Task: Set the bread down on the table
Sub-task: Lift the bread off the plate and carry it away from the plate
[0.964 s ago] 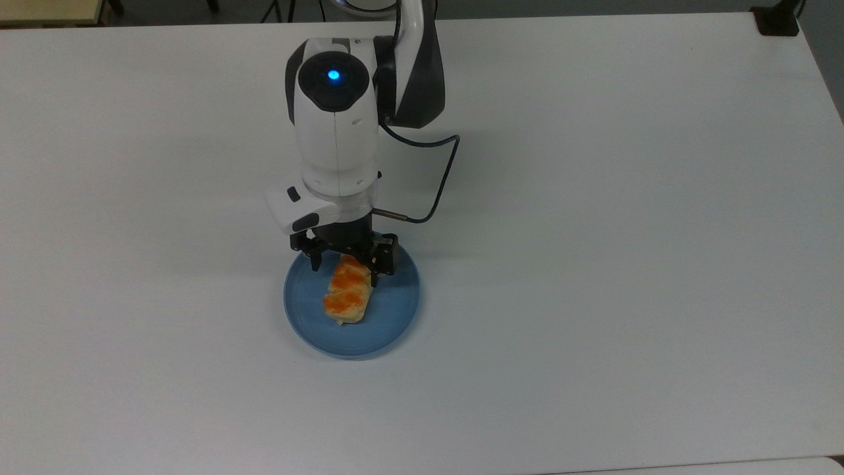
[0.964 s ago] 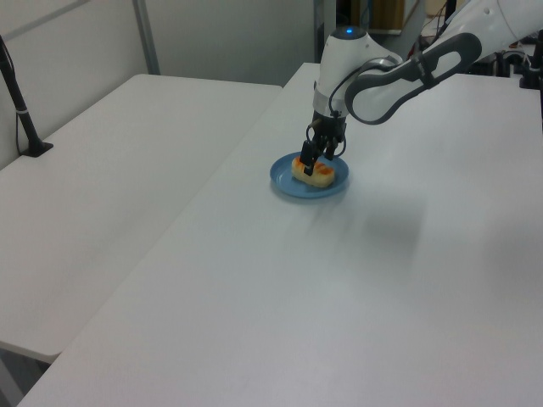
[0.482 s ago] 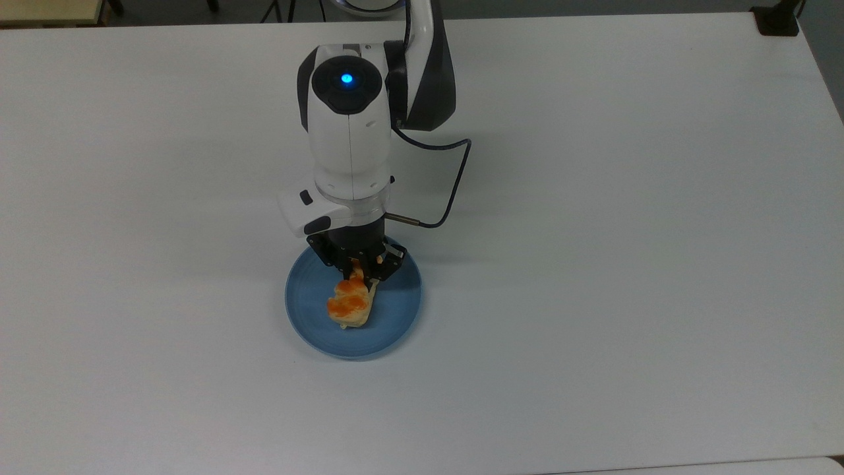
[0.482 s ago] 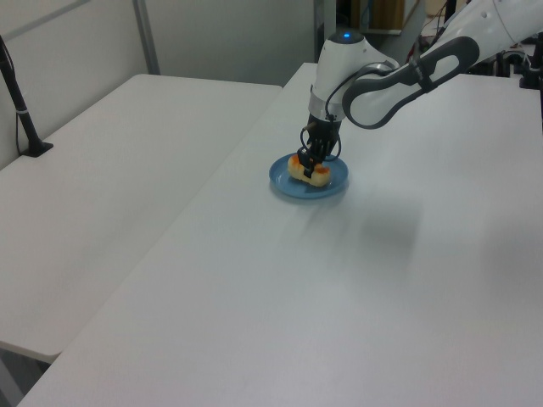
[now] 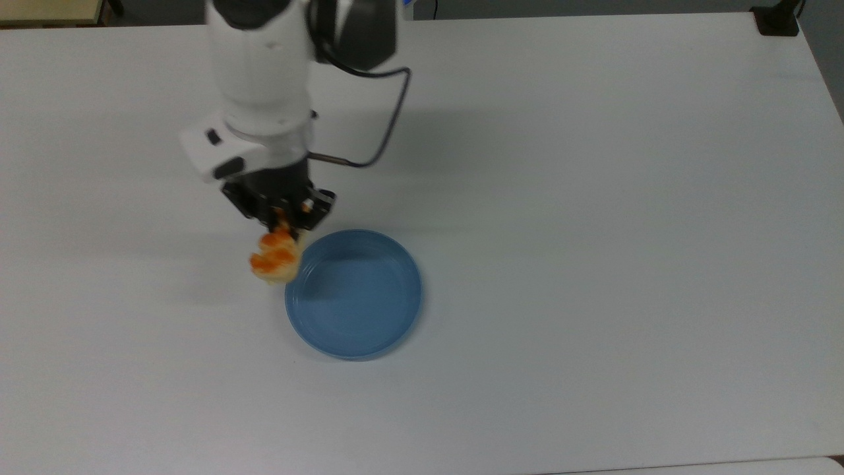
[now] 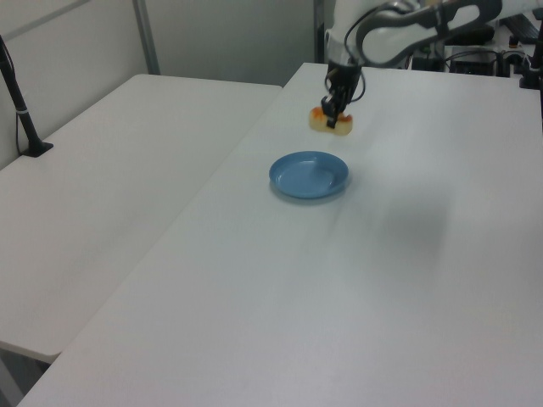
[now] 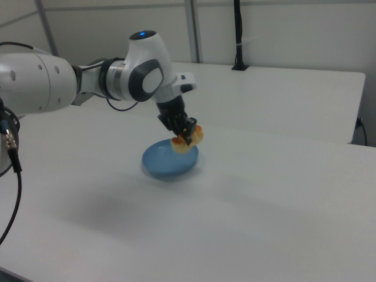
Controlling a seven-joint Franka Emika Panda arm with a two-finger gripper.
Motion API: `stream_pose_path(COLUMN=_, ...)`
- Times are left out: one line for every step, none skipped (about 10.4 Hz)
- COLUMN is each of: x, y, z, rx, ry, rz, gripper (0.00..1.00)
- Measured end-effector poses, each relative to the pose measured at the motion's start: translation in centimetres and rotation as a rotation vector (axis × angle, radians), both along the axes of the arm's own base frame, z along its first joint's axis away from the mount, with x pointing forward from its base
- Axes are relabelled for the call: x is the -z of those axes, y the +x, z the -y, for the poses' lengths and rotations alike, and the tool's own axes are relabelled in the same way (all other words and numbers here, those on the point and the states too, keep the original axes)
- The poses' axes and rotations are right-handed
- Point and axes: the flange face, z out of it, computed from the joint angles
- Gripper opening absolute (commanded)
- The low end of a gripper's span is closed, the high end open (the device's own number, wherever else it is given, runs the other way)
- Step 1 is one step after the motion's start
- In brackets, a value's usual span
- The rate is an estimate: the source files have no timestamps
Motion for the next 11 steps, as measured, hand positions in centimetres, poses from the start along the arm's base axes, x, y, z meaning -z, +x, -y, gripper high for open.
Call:
stream_pose_path(x=-0.9, y=-0.7, z=3.2, rx=-0.033, ry=-0.019, rz=-0.012, gripper=0.26)
stream_pose_path(x=-1.3, y=-1.5, z=6.8, rx=-0.057, ry=-0.035, rz=-0.023, gripper=0.26)
stream_pose_path(x=-1.2, y=-2.4, z=9.3, rx=-0.096, ry=-0.055, rz=-0.055, gripper=0.26)
stream_pose_path(x=-0.9, y=-3.6, z=10.9, rx=-0.148, ry=-0.068, rz=-0.103, gripper=0.26)
stream_pose_path(x=-0.7, y=-5.1, z=11.9, rx=-0.184, ry=-0.068, rz=-0.143, gripper=0.26)
stream_pose_path(x=-0.4, y=-6.8, z=11.9, rx=-0.206, ry=-0.063, rz=-0.172, gripper=0.26)
stream_pose_path(x=0.2, y=-8.3, z=10.9, rx=-0.225, ry=-0.054, rz=-0.198, gripper=0.26)
stream_pose_path(x=1.3, y=-9.6, z=9.9, rx=-0.269, ry=-0.055, rz=-0.236, gripper=0.26)
stream_pose_path(x=3.0, y=-10.9, z=9.3, rx=-0.340, ry=-0.060, rz=-0.285, gripper=0.26)
stream_pose_path(x=4.8, y=-11.9, z=9.3, rx=-0.401, ry=-0.063, rz=-0.314, gripper=0.26)
stream_pose_path(x=6.5, y=-12.5, z=9.7, rx=-0.430, ry=-0.071, rz=-0.301, gripper=0.26)
